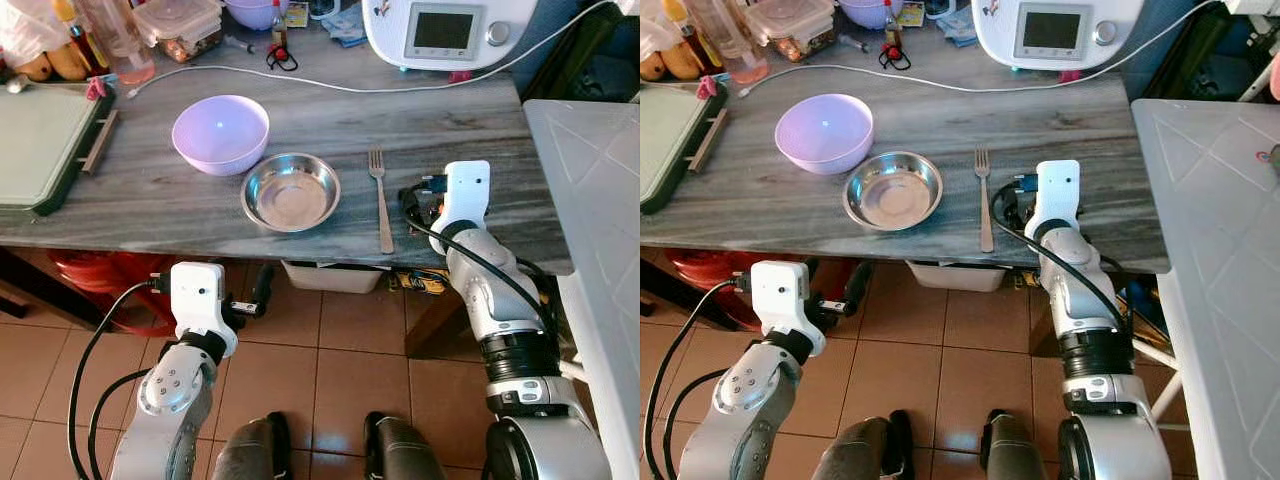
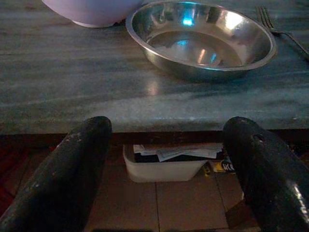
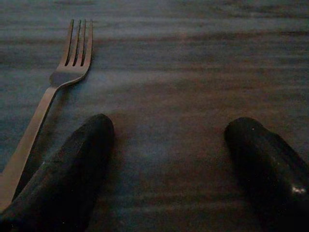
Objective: Setting the table
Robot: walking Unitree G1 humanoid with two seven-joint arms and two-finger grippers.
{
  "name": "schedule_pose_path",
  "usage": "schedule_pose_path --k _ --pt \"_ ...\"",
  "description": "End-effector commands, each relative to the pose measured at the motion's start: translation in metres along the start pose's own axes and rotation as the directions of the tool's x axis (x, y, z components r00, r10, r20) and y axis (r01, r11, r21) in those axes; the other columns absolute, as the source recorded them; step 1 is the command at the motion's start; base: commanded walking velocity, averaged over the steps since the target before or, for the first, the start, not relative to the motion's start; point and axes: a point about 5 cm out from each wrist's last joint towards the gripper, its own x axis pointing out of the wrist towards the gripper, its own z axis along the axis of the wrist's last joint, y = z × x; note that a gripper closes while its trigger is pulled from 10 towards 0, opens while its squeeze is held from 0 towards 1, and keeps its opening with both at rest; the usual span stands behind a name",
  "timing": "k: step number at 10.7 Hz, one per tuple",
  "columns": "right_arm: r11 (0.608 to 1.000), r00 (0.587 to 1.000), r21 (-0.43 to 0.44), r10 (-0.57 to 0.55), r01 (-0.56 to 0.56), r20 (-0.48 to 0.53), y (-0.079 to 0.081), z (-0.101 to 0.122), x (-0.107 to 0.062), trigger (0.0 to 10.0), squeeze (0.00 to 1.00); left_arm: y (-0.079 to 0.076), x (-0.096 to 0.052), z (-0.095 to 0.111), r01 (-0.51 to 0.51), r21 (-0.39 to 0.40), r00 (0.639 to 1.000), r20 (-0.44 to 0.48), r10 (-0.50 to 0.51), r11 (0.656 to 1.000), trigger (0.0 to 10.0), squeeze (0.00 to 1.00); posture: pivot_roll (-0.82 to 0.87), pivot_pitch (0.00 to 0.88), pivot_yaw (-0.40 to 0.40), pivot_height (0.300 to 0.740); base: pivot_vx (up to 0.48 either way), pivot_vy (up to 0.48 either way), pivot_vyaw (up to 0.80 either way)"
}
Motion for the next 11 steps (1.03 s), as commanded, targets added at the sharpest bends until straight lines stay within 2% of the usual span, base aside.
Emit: schedule_pose_path --k 1,11 --pt "0.997 0.994 0.020 0.070 -0.069 -0.086 0.016 -0.018 0.000 10.0 0.00 0.002 -0.002 -0.003 -0.001 0.005 1.000 -0.017 0.001 1.000 10.0 0.00 0.02 0.211 0.054 0.740 0.000 0.000 0.00" --pt "0.977 0.973 0.036 0.215 -0.212 -0.090 0.052 -0.012 0.002 10.0 0.00 0.000 -0.001 -0.004 -0.001 -0.002 1.000 -0.016 0.001 1.000 10.0 0.00 0.02 0.212 0.046 0.740 0.000 0.000 0.00"
